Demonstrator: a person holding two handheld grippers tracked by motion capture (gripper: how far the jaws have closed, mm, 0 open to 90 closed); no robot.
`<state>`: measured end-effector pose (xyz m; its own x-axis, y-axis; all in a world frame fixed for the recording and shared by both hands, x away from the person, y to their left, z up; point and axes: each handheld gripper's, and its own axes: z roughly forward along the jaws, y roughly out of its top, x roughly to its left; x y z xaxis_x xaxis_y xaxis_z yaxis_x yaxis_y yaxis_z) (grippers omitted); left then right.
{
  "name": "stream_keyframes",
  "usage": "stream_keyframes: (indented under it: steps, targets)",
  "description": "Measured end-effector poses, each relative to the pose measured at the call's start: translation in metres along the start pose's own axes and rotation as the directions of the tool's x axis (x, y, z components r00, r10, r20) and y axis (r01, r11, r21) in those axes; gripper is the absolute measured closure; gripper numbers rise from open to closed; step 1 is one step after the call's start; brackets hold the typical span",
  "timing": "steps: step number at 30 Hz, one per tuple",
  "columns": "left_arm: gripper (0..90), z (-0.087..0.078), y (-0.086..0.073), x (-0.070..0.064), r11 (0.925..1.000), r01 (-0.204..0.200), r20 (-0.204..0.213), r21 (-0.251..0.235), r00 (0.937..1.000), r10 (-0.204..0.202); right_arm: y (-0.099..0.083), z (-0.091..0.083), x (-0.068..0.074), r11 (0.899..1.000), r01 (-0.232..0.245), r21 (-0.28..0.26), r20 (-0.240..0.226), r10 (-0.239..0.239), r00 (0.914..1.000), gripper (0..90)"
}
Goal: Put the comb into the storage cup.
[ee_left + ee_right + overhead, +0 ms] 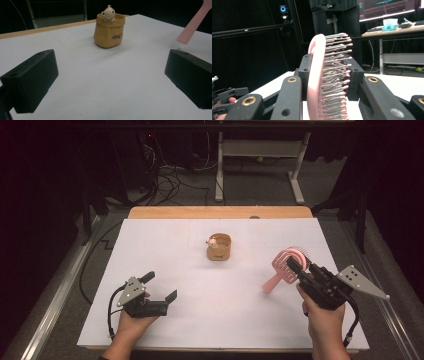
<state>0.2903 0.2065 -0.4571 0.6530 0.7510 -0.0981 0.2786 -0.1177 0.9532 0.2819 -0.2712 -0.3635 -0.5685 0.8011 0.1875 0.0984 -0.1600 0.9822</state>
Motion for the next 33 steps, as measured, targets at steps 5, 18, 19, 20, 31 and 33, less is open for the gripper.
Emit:
stream_keyframes:
  steps: [5, 18, 19, 20, 31, 33]
  targets:
    - [0.0, -0.001, 0.002, 0.002, 1.0000, -0.002, 0.006, 0.004, 1.0000, 0.002, 0.002, 0.008, 0.008, 1.000, 0.024, -0.020, 0.000, -0.024, 0.9997, 66.9]
    - [0.0, 0.003, 0.002, 0.002, 0.9992, -0.028, 0.010, 0.029, 0.9996, 0.028, 0.014, 0.039, 0.016, 0.999, 0.029, -0.034, 0.017, -0.029, 0.9994, 66.8]
    - [0.0, 0.003, 0.002, 0.000, 0.9989, -0.035, 0.015, 0.030, 0.9993, 0.035, 0.015, 0.041, 0.016, 0.999, 0.028, -0.034, 0.017, -0.027, 0.9995, 66.8]
    - [0.0, 0.003, 0.002, -0.001, 0.9988, -0.039, 0.018, 0.030, 0.9991, 0.039, 0.016, 0.043, 0.017, 0.999, 0.028, -0.037, 0.014, -0.027, 0.9995, 66.8]
    - [0.0, 0.002, 0.002, -0.001, 0.9988, -0.043, 0.020, 0.024, 0.9989, 0.042, 0.021, 0.060, 0.020, 0.997, 0.014, -0.072, 0.031, -0.012, 0.9995, 66.9]
    - [0.0, 0.002, 0.002, -0.001, 0.9988, -0.043, 0.023, 0.023, 0.9988, 0.043, 0.022, 0.063, 0.019, 0.997, 0.013, -0.072, 0.032, -0.011, 0.9994, 66.8]
